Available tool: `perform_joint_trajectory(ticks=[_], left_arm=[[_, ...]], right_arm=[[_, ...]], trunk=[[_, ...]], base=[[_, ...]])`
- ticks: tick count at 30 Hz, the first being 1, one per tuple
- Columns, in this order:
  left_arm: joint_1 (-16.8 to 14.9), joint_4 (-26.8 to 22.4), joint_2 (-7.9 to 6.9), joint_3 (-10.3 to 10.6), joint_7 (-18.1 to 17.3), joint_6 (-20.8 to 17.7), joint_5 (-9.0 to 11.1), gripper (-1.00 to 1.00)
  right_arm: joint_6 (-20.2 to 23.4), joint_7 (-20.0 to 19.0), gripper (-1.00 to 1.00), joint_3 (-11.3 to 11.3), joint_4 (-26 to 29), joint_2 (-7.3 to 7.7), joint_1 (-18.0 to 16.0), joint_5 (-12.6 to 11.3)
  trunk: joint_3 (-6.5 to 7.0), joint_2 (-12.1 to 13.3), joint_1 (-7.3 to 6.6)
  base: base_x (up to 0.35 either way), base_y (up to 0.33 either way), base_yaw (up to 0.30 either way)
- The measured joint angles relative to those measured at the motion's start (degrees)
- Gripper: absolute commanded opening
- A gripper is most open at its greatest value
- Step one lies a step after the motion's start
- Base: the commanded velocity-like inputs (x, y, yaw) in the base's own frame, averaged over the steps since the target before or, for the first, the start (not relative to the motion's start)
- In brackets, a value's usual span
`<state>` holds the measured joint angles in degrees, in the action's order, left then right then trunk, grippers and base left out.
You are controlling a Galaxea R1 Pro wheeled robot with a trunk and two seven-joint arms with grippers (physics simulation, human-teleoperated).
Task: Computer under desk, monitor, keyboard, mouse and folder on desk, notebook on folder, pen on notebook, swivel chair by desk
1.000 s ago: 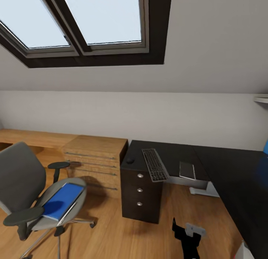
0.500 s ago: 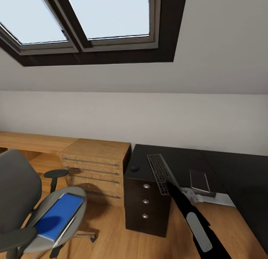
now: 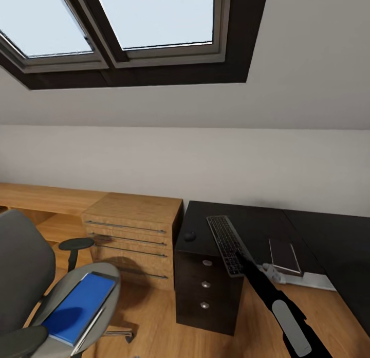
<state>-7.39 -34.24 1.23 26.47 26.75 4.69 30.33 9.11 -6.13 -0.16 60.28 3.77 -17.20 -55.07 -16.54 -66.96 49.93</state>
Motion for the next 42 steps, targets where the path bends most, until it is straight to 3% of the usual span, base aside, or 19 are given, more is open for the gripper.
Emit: perform_joint_trajectory(ticks=[9, 18, 21, 22, 26, 28, 32, 34, 42], left_arm=[[0.04, -3.35, -0.1, -0.03, 0.21, 0.3, 0.0, 1.0], [0.04, -4.15, -0.04, 0.04, 0.16, 4.35, 0.06, 1.0], [0.08, -11.03, -0.18, 0.13, 0.65, 3.07, 0.22, 1.0], [0.11, -13.06, -0.22, 0.15, 0.94, 2.15, 0.24, 1.0], [1.92, -35.17, -0.5, -0.17, 8.28, -19.68, 1.79, 1.0], [2.22, -42.81, -0.4, -1.43, 10.34, -27.36, 4.74, 1.0], [2.38, -48.72, -0.2, -2.75, 11.32, -31.21, 9.68, 1.0], [2.43, -52.22, -0.33, -3.53, 11.55, -32.52, 13.26, 1.0], [2.46, -50.87, -0.92, -3.8, 11.72, -32.65, 14.79, 1.0]], right_arm=[[-0.08, -0.03, 1.0, -0.48, -1.08, 0.63, 0.0, -0.06], [-0.1, 0.01, 1.0, -0.63, -1.38, 0.88, 0.0, -0.07], [-0.07, -0.01, 1.0, -0.66, -1.35, 0.89, 0.0, -0.11], [-0.07, -0.02, 1.0, -0.69, -1.35, 0.91, 0.0, -0.12], [-0.08, -0.01, 1.0, -2.46, -1.39, 1.18, 0.0, -0.23], [-0.07, -0.01, 1.0, -2.99, -1.41, 1.25, 0.0, -0.27], [0.0, -0.01, 1.0, -3.37, -1.41, 1.31, 0.0, -0.29], [0.23, -0.06, 1.0, -3.78, -2.39, 1.33, 0.0, -0.68], [3.45, -3.41, 1.0, -6.0, -7.53, 1.34, 0.0, -5.58]], trunk=[[-1.62, -3.61, 1.98], [-3.23, -7.22, 3.95], [-3.77, -8.43, 4.61], [-3.95, -8.83, 4.83], [-4.66, -10.43, 5.71], [-5.03, -11.24, 6.15], [-5.75, -12.84, 7.03], [-6.11, -13.64, 7.47], [-7.55, -16.85, 9.23]], base=[[0.0, 0.0, 0.0], [0.0, 0.0, 0.0], [0.0, 0.0, 0.0], [0.0, 0.0, 0.0], [0.0, 0.0, 0.0], [0.0, 0.0, 0.0], [0.0, 0.0, 0.0], [0.0, 0.0, 0.0], [0.0, 0.0, 0.0]])
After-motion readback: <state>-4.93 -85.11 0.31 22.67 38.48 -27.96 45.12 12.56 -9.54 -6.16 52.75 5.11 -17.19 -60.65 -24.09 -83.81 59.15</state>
